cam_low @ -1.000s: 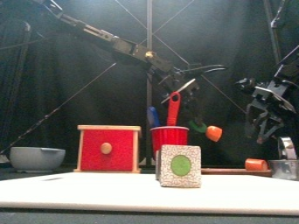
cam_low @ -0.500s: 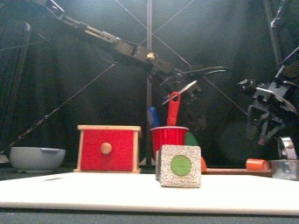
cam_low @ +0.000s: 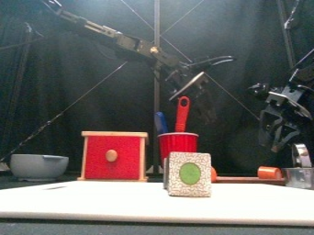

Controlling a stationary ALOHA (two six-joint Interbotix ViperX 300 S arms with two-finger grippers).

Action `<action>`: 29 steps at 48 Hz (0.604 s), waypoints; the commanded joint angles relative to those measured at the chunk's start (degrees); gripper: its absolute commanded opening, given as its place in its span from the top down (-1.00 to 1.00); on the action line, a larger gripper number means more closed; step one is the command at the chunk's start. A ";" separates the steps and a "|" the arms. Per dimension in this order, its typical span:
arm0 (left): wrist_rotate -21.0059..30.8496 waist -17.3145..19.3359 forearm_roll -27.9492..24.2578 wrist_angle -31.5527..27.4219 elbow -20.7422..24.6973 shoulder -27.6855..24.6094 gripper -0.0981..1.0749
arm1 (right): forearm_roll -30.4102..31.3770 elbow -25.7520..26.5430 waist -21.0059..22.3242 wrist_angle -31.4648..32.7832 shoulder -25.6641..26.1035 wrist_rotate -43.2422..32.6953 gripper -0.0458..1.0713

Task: Place carrot top onto plate

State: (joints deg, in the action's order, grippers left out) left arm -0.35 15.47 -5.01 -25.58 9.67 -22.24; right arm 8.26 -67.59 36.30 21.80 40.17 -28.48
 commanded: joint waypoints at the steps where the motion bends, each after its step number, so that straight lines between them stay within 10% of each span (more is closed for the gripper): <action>1: -0.18 -0.09 -0.18 3.16 -1.76 4.83 -0.46 | -0.09 0.53 -0.35 -0.62 0.00 0.09 -0.85; 29: 0.18 -1.14 0.00 21.88 -26.46 20.57 -0.46 | 0.09 9.14 -22.59 -12.04 -8.96 0.18 -0.85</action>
State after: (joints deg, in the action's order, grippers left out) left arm -0.18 14.68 -5.10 -5.71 -15.12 -4.75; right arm 8.00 -61.26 15.12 11.43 33.05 -28.39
